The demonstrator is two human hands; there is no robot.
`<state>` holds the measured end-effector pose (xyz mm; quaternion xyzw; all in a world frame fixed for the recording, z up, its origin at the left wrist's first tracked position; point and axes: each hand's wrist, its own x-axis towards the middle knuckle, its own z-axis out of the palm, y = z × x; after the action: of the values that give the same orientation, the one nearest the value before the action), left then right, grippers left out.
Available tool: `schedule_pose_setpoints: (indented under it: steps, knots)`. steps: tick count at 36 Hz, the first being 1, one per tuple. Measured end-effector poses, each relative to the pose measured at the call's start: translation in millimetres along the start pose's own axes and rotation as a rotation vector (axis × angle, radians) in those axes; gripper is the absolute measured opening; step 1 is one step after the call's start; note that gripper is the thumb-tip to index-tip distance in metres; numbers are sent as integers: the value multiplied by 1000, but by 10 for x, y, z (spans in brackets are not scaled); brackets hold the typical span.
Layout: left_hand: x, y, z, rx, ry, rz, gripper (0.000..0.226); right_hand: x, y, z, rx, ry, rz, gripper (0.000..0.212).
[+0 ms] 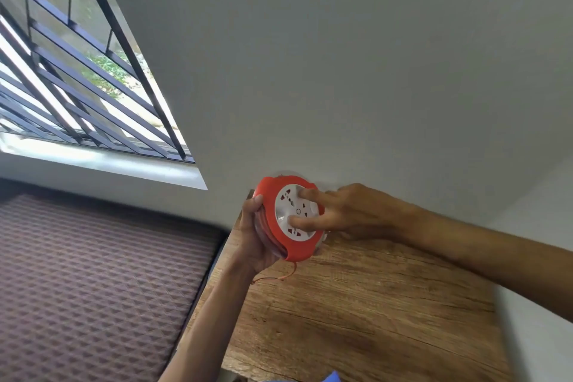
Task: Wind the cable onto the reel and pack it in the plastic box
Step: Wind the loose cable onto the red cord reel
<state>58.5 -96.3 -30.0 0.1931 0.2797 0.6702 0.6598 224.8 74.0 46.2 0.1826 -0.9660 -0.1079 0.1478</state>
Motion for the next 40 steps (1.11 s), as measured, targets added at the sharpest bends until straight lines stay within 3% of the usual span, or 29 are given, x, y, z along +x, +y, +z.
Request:
schedule_pose_setpoints:
  steps: [3, 6, 9, 12, 15, 18, 26, 34, 40]
  knots:
    - [-2, 8, 8, 20, 9, -38, 116, 23, 12, -29, -32, -5, -28, 50]
    - [9, 8, 42, 50, -47, -63, 100, 69, 0, 16, -39, -26, -20, 49]
    - [18, 10, 86, 69, -62, -58, 97, 73, -60, 71, -59, 33, 44, 56]
    - [49, 8, 138, 89, -58, -9, 100, 210, -239, 72, 188, 184, 500, 66]
    - [76, -19, 163, 47, 22, 48, 112, 377, -297, 74, 479, 157, 1062, 75]
    - [109, -10, 180, 82, 30, 97, 104, 396, -275, 137, 757, 171, 1313, 85]
    - [94, -104, 116, 195, 90, 137, 120, 331, -304, 251, 1035, 21, 1422, 78]
    - [73, -159, 125, 243, 13, 98, 74, 231, -345, 286, 1107, -20, 1466, 78]
    - [89, -210, 59, 364, 119, 92, 67, 204, -364, 360, 1264, -1, 1570, 73]
